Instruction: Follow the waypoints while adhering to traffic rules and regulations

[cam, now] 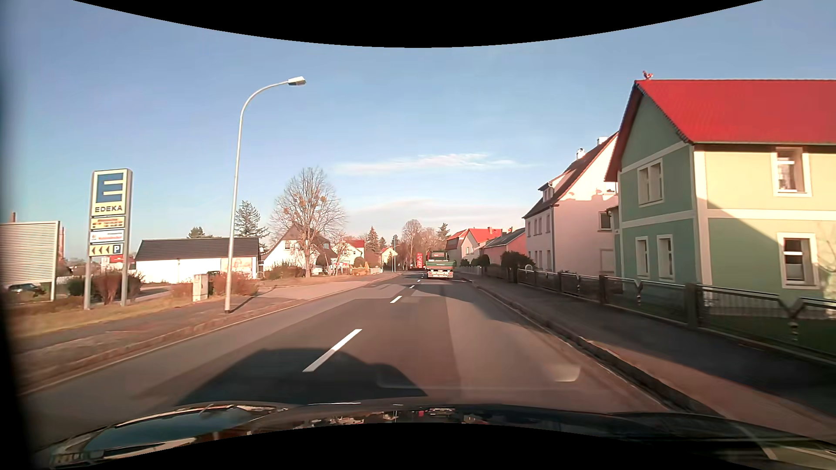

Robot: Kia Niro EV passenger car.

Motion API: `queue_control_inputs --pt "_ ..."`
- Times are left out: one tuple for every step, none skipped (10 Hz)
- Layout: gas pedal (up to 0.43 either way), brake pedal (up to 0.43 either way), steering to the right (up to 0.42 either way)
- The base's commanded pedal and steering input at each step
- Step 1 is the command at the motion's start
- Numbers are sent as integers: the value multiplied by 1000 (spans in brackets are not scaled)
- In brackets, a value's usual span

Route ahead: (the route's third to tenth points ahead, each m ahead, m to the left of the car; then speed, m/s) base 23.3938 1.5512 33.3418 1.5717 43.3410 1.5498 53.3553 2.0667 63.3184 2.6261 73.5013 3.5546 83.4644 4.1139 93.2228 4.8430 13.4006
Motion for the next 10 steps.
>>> queue_control_inputs --pt "110 0 -1" --pt "110 0 0" --pt "118 0 2" --pt "118 0 2" --pt "118 0 2" --pt "118 0 1" --pt "118 0 2" --pt "118 0 2" --pt "118 0 1" --pt "118 0 1"
